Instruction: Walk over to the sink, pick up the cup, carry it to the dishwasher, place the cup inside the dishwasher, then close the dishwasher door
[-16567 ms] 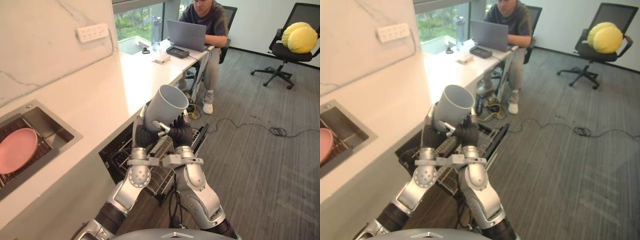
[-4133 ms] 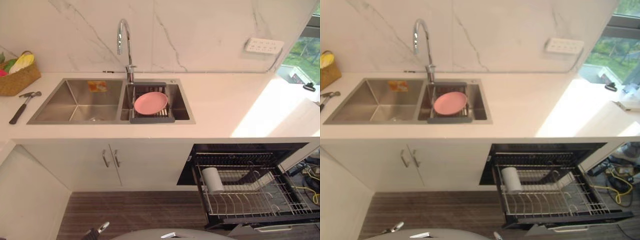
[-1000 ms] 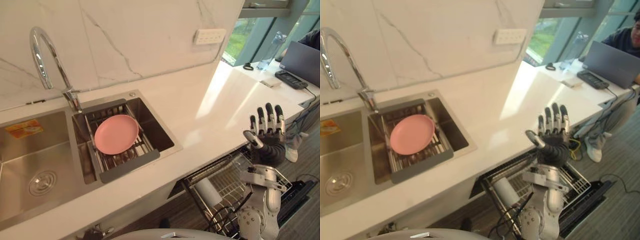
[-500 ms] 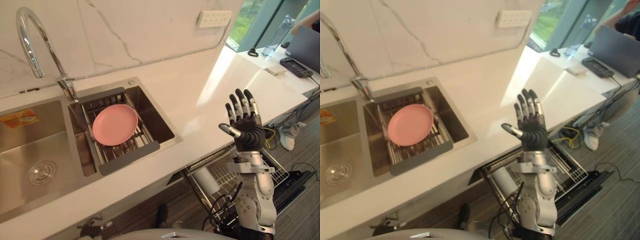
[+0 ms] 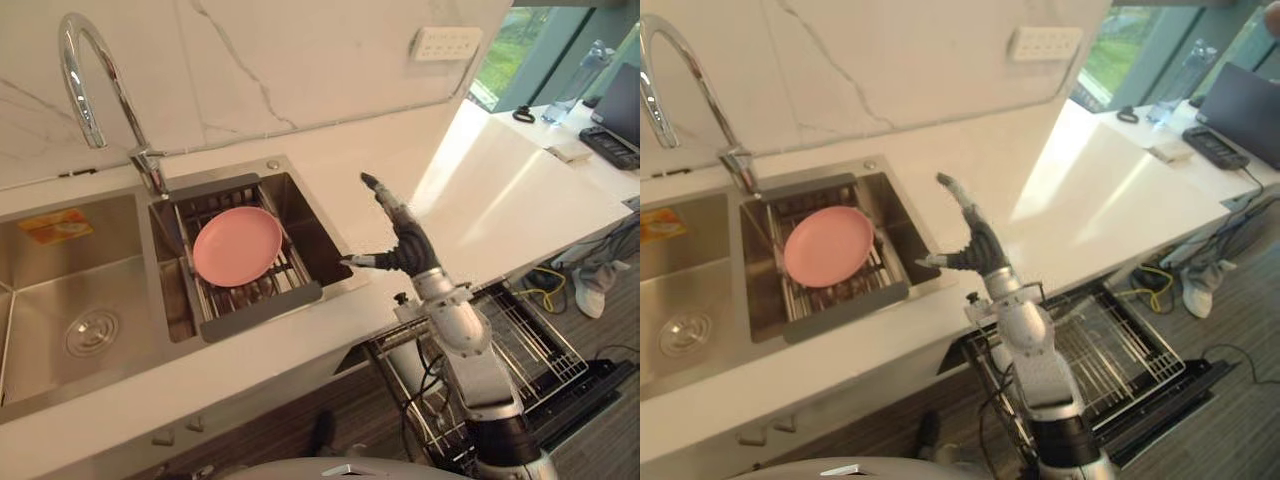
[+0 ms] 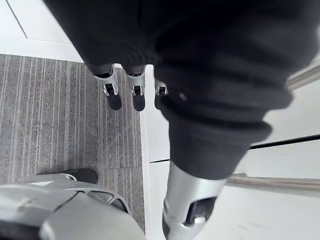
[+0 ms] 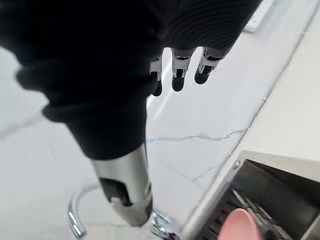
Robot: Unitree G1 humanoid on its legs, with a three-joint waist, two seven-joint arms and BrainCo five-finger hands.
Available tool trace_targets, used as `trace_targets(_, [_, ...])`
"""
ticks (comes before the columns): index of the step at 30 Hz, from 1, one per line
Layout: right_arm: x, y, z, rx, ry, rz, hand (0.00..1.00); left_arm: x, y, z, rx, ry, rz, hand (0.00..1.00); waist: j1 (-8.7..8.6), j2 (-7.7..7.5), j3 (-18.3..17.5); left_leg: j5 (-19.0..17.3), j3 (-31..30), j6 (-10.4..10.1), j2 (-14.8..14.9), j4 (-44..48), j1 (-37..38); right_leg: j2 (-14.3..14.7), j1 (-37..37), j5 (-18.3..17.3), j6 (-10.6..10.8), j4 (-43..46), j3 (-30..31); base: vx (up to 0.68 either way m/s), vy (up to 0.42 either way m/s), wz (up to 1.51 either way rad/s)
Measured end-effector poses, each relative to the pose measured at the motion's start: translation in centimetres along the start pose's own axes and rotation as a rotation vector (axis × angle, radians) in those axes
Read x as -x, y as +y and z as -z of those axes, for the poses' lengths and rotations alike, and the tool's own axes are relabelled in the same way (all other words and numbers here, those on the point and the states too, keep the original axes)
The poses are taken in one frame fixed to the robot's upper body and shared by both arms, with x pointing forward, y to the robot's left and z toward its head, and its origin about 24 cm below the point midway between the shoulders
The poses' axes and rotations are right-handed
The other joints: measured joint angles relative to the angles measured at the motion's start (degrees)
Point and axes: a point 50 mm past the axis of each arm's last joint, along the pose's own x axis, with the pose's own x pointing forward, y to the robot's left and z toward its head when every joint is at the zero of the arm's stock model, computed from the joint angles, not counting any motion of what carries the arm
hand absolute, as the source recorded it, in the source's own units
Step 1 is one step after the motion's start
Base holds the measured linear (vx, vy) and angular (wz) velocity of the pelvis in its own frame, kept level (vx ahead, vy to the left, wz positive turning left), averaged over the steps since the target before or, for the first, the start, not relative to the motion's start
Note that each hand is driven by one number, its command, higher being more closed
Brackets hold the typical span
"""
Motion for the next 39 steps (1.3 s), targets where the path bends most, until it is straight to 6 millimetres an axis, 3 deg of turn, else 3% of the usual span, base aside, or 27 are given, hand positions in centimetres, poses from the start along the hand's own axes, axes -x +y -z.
trace_targets(7, [-2.7, 2.6, 1.8, 0.34, 0.098, -0.213, 0.0, -0.2, -0.2, -0.7, -0.043, 0.007, 0.043, 0.0, 1.61, -0.48, -0.2, 0.2, -1.4, -0.3, 0.1, 0.1, -1.3, -0.4, -0.6, 0.5, -0.6, 0.0, -1.2, -0.01, -0.014, 0.1])
trace_targets(13, [-3.8, 4.3, 4.0, 0.5, 0.175, -0.317, 0.0, -0.3, -0.3, -1.1, -0.064, 0.014, 0.047, 0.0, 2.44, 0.05, 0.4, 0.9, -2.9, -0.5, 0.1, 0.1, -0.9, -0.7, 0.4, -0.2, -0.1, 0.0, -2.4, 0.01, -0.005, 0.13])
trace_targets(18, [-4.6, 4.4, 4.7, 0.58, 0.179, -0.279, 0.0, -0.5, 0.1, -1.6, -0.075, 0.001, 0.037, 0.0, 2.85, 0.58, 0.7, 0.7, -2.9, -0.8, 0.5, 0.0, -1.3, -0.7, 0.5, -0.7, -0.4, 0.0, -3.1, 0.0, -0.008, 0.07])
trace_targets(23, [-3.9, 4.8, 7.7, 0.665, 0.293, -0.29, 0.0, -0.6, 0.1, -2.1, -0.056, -0.011, 0.032, 0.0, 3.61, 1.98, 1.6, 0.9, -3.1, -1.2, 0.9, 0.2, -1.2, -0.6, 0.5, -0.9, -0.2, 0.0, -3.8, 0.02, -0.009, 0.07])
trace_targets(27, [-4.1, 4.5, 8.0, 0.682, 0.298, -0.245, 0.0, -0.6, 0.2, -2.2, -0.048, -0.011, 0.024, 0.0, 3.54, 2.53, 2.0, 1.0, -3.1, -1.4, 1.0, 0.3, -0.8, -0.5, 1.2, -1.1, -0.3, 0.0, -3.8, 0.03, 0.008, 0.02])
trace_targets(39, [-4.3, 4.2, 8.0, 0.701, 0.313, -0.205, 0.0, -0.7, 0.4, -2.5, -0.019, -0.012, 0.011, 0.0, 3.46, 2.16, 2.6, 0.9, -4.2, -1.6, 1.3, 0.2, -0.7, -0.4, 1.9, -1.8, -0.1, 0.0, -5.1, 0.0, -0.007, 0.04])
